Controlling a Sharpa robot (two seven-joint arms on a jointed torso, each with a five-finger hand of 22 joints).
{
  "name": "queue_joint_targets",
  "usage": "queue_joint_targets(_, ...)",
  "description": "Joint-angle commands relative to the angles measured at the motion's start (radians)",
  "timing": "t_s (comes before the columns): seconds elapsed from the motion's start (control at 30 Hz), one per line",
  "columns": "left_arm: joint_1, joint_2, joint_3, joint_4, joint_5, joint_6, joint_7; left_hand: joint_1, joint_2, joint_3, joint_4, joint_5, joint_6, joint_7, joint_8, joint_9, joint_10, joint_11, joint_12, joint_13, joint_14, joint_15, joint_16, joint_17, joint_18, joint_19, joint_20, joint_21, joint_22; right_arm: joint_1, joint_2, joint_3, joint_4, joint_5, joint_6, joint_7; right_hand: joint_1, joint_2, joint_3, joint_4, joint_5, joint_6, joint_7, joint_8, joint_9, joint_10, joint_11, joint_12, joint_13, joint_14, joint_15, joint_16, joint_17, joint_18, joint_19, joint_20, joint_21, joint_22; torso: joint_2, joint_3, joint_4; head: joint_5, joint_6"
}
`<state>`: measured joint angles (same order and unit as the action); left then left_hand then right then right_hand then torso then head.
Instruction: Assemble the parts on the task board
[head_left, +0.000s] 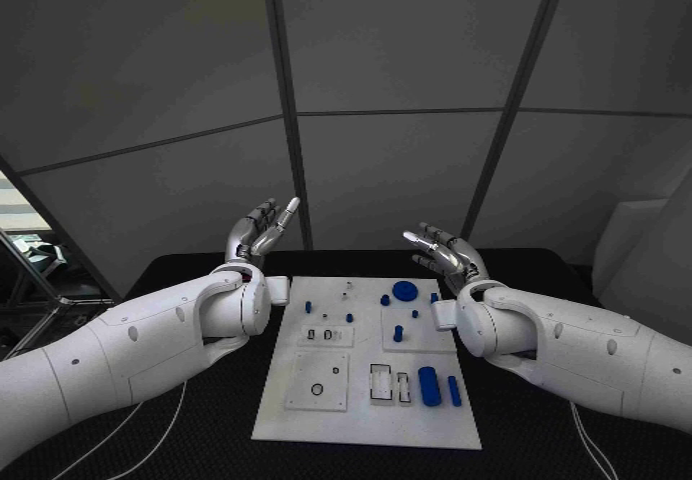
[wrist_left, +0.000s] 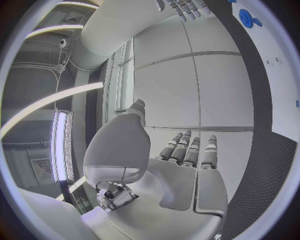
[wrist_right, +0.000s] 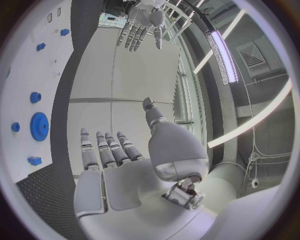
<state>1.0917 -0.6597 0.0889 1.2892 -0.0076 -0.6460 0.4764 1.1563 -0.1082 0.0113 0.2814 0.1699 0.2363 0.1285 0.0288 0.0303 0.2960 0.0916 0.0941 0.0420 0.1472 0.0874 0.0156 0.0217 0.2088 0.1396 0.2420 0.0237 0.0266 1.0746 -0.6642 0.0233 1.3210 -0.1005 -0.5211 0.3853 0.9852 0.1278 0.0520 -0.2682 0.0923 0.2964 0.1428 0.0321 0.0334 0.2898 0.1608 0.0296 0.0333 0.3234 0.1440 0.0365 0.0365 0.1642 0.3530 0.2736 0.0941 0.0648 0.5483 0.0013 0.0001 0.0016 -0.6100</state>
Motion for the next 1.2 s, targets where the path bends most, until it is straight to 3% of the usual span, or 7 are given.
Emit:
queue_joint_targets(0.03, 0.004, 0.006, 0.004, -0.014, -0.028, 0.077, -0.007, 0.053, 0.01, 0.009, 0.014, 0.008, 0.031, 0.012, 0.008, 0.005, 0.026, 0.011, 0.018, 0.004, 0.028, 0.012, 0.01, 0.004, -0.026, 0.021, 0.014, 0.015, 0.007, 0.007, 0.017, 0.004, -0.039, -0.103, 0.2, -0.088, 0.159, -0.008, 0.036, -0.017, -0.003, 0.182, 0.09, 0.03, 0.017, 0.221, 0.039, 0.03, 0.017, 0.246, 0.034, 0.034, 0.017, 0.017, 0.241, 0.012, 0.112, 0.051, 0.0, 0.0, 0.0004, 0.0, 0.0)
queue_joint_targets(0.27, 0.004, 0.006, 0.004, -0.014, -0.028, 0.077, -0.007, 0.091, 0.071, 0.025, -0.002, -0.001, 0.161, 0.054, 0.039, 0.022, 0.149, 0.056, 0.078, 0.015, 0.131, 0.048, 0.025, 0.015, -0.025, 0.073, 0.018, 0.044, 0.02, 0.012, 0.038, 0.008, -0.083, -0.135, 0.269, -0.12, 0.257, -0.031, 0.058, -0.022, 0.014, 0.528, 0.093, 0.098, 0.046, 0.591, 0.045, 0.088, 0.038, 0.549, 0.037, 0.087, 0.035, 0.015, 0.34, 0.012, 0.167, 0.065, 0.0, 0.0, 0.0004, 0.0, 0.0)
queue_joint_targets(0.33, 0.004, -0.041, 0.004, -0.002, -0.026, 0.127, -0.002, 0.113, 0.085, 0.023, -0.018, -0.004, 0.228, 0.072, 0.057, 0.03, 0.255, 0.076, 0.122, 0.024, 0.258, 0.064, 0.051, 0.028, -0.027, 0.167, 0.029, 0.086, 0.041, 0.013, 0.01, 0.009, -0.114, -0.389, 0.186, -0.047, 0.274, -0.035, 0.067, -0.022, 0.026, 0.582, 0.087, 0.107, 0.047, 0.637, 0.035, 0.093, 0.037, 0.598, 0.031, 0.098, 0.036, 0.018, 0.373, 0.008, 0.185, 0.069, 0.011, -0.0033, -0.0141, 0.006, -0.012)
queue_joint_targets(0.43, 0.004, -0.054, 0.004, 0.006, -0.026, 0.157, 0.002, 0.136, 0.102, 0.013, -0.043, -0.004, 0.387, 0.087, 0.099, 0.049, 0.39, 0.098, 0.17, 0.029, 0.557, 0.082, 0.119, 0.057, -0.03, 0.462, 0.039, 0.219, 0.102, 0.015, 0.0, 0.009, -0.109, -0.459, 0.16, -0.049, 0.289, -0.041, 0.082, -0.022, 0.037, 0.61, 0.079, 0.099, 0.04, 0.675, 0.025, 0.083, 0.031, 0.647, 0.02, 0.1, 0.035, 0.02, 0.405, -0.001, 0.201, 0.071, 0.015, -0.003, -0.0118, 0.004, -0.012)
queue_joint_targets(0.53, 0.004, -0.067, 0.004, 0.015, -0.03, 0.195, 0.001, 0.144, 0.131, 0.006, -0.055, -0.005, 0.55, 0.089, 0.143, 0.065, 0.474, 0.101, 0.184, 0.024, 0.683, 0.079, 0.148, 0.061, -0.024, 0.565, 0.036, 0.27, 0.115, 0.024, -0.01, 0.01, -0.107, -0.536, 0.148, -0.06, 0.294, -0.049, 0.099, -0.021, 0.041, 0.632, 0.071, 0.087, 0.034, 0.708, 0.016, 0.067, 0.03, 0.685, 0.01, 0.094, 0.034, 0.02, 0.432, -0.012, 0.214, 0.071, 0.022, -0.0017, -0.0081, 0.007, -0.011)
queue_joint_targets(0.87, 0.004, -0.107, 0.004, 0.067, -0.049, 0.218, -0.002, 0.197, 0.13, -0.011, -0.126, 0.006, 0.64, 0.077, 0.142, 0.06, 0.637, 0.074, 0.193, 0.026, 0.88, 0.044, 0.185, 0.092, -0.024, 0.714, 0.001, 0.34, 0.127, 0.07, -0.028, 0.01, -0.105, -0.704, 0.154, -0.102, 0.31, -0.081, 0.156, -0.022, 0.055, 0.696, 0.051, 0.067, 0.034, 0.782, -0.006, 0.037, 0.031, 0.779, -0.022, 0.086, 0.039, 0.02, 0.496, -0.041, 0.255, 0.077, 0.051, -0.0007, -0.0006, 0.001, -0.007)
queue_joint_targets(1.2, 0.004, -0.173, 0.004, 0.173, -0.061, 0.215, -0.009, 0.239, 0.116, -0.018, -0.173, 0.012, 0.684, 0.067, 0.136, 0.066, 0.705, 0.057, 0.183, 0.029, 0.938, 0.025, 0.189, 0.114, -0.026, 0.756, -0.02, 0.362, 0.129, 0.124, -0.044, 0.01, -0.069, -1.059, 0.228, -0.238, 0.337, -0.146, 0.195, -0.021, 0.053, 0.784, 0.012, 0.063, 0.039, 0.902, -0.06, 0.034, 0.032, 1.034, -0.118, 0.167, 0.099, 0.017, 0.713, -0.149, 0.554, 0.235, 0.1, -0.0057, 0.003, -0.014, 0.003)
